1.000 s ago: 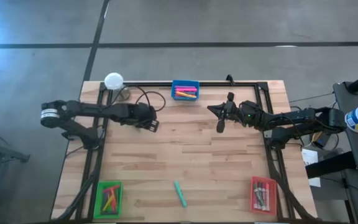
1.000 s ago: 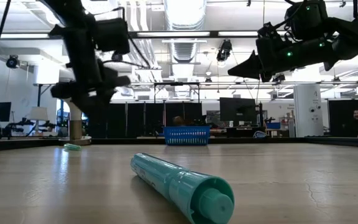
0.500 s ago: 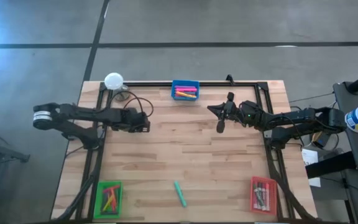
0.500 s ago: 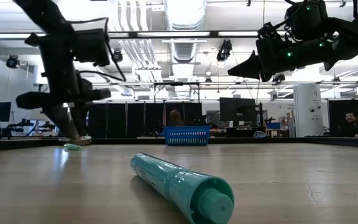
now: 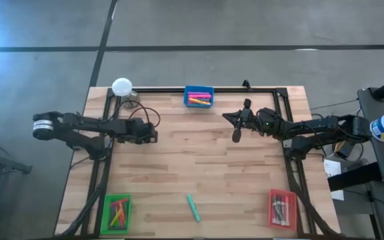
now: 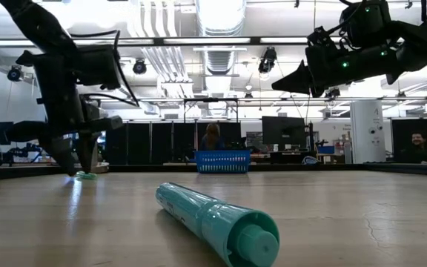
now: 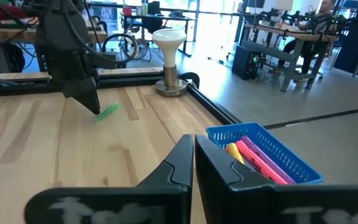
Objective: Pick & Place Markers
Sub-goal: Put the green pen into the green bin
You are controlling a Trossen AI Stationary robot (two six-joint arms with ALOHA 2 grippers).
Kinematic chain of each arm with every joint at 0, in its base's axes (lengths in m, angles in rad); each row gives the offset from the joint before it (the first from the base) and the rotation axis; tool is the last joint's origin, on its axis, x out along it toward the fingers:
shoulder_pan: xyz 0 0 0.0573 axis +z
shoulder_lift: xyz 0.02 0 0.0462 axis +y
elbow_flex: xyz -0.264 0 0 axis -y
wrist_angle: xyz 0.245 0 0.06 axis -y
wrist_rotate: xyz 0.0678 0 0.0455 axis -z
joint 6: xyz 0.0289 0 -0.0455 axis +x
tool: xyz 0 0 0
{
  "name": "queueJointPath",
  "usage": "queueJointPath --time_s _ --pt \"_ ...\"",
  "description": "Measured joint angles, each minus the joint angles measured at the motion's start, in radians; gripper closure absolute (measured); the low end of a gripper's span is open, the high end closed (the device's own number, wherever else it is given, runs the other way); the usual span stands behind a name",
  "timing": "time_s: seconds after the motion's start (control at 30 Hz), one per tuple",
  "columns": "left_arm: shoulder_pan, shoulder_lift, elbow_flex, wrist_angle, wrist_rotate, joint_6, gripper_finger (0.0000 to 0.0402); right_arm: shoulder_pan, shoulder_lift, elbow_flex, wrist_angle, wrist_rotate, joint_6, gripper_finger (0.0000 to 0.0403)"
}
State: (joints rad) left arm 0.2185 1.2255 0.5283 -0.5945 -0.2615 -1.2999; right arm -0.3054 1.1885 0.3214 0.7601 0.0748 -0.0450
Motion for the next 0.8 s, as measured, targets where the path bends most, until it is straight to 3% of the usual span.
queueJointPath --time_s 0.5,0.6,0.8 --pt "0.019 -0.028 -0.011 0.012 -0.009 0.085 0.0266 0.000 0.000 0.000 0.000 -0.004 0.005 0.0392" --pt "0.025 -0.051 0.014 0.013 -0.008 0.220 0.0266 0.000 0.000 0.000 0.000 -0.005 0.009 0.0392" --pt "0.025 -0.056 0.088 0.016 0.057 0.680 0.0266 0.000 0.000 -0.001 0.000 -0.005 0.012 0.0392"
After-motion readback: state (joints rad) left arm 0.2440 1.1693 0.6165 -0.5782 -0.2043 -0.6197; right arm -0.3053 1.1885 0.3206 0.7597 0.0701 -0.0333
